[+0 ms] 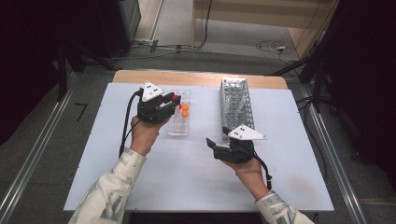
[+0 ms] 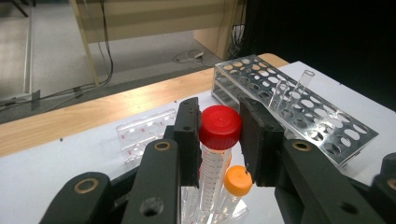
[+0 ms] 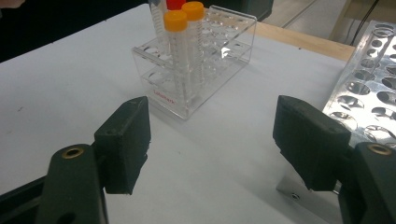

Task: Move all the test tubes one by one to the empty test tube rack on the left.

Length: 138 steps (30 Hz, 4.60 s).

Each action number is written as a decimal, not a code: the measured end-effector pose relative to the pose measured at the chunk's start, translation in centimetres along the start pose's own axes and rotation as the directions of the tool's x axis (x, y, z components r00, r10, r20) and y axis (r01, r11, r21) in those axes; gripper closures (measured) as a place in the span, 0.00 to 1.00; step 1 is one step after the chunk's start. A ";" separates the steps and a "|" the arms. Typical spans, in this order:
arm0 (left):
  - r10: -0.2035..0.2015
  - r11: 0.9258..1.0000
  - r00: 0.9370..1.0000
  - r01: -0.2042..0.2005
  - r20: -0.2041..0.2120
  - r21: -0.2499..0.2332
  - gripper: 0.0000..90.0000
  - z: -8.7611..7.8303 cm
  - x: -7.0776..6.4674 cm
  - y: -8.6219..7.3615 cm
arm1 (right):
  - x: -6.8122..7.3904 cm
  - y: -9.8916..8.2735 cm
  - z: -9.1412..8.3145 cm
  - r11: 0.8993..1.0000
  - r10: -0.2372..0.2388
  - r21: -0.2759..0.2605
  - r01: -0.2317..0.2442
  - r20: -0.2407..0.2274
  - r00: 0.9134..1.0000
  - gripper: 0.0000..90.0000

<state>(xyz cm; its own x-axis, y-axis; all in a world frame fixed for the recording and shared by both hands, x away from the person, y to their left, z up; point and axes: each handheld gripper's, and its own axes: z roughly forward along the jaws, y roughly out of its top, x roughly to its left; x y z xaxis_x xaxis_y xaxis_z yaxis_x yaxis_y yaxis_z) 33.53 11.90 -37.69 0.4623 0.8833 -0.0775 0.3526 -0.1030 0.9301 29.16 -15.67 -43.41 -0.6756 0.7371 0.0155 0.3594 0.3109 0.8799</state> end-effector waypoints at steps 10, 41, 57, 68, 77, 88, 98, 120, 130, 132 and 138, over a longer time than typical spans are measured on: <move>0.001 1.000 1.000 -0.001 -0.009 0.026 0.78 0.7 0.1 -1.9 | 0.0 -0.1 0.2 1.000 0.001 0.008 -0.002 0.002 1.000 0.29; -0.084 0.996 0.996 0.084 0.007 0.039 0.29 -0.4 0.0 -3.5 | -2.9 0.2 -0.7 0.998 0.055 -0.027 -0.052 0.116 0.992 0.31; -0.090 0.996 0.995 0.089 0.039 0.015 0.24 -1.8 -0.9 -3.5 | -11.2 1.0 0.5 0.989 0.144 -0.074 -0.129 0.252 0.957 0.44; -0.086 0.996 0.996 0.085 0.036 0.016 0.25 -2.0 -1.0 -3.5 | -14.0 1.4 3.0 0.997 0.076 -0.037 -0.070 0.208 0.975 0.56; -0.089 0.996 0.996 0.089 0.018 -0.011 0.25 -3.2 -0.7 -3.4 | -15.8 0.4 4.8 0.996 0.087 -0.031 -0.083 0.167 0.982 0.62; -0.088 0.996 0.996 0.088 0.019 0.004 0.25 -3.1 -0.8 -3.7 | -16.5 0.7 5.9 0.997 0.081 -0.031 -0.077 0.137 0.987 0.69; -0.084 0.996 0.996 0.084 0.019 0.018 0.26 -2.8 -0.8 -3.9 | -16.7 0.5 6.2 0.997 0.064 -0.054 -0.057 0.147 0.987 0.75; -0.087 0.996 0.996 0.086 0.015 0.024 0.22 -2.7 -0.8 -4.0 | -15.4 5.2 2.5 0.990 0.020 -0.138 0.003 0.168 0.986 0.81; -0.079 0.996 0.997 0.080 -0.008 0.030 0.16 -2.8 -0.8 -3.9 | -12.5 5.6 -0.5 0.989 0.037 -0.149 -0.020 0.117 0.992 0.81; -0.077 0.996 0.997 0.077 -0.004 0.034 0.16 -2.9 -0.9 -3.9 | -11.6 5.5 -0.8 0.989 0.033 -0.148 -0.019 0.093 0.995 0.81; -0.075 0.997 0.997 0.074 0.006 0.033 0.17 -3.2 -0.9 -3.6 | -7.8 5.3 -1.0 0.992 -0.018 -0.123 0.021 0.022 1.000 0.81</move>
<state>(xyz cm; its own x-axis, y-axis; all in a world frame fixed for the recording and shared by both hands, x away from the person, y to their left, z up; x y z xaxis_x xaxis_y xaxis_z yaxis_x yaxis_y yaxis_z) 29.20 12.96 -39.84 0.4396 0.8857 -0.1490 0.4130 -0.0521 0.9093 35.71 -20.42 -38.33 -0.6675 0.7445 -0.0108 0.2636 0.2499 0.9317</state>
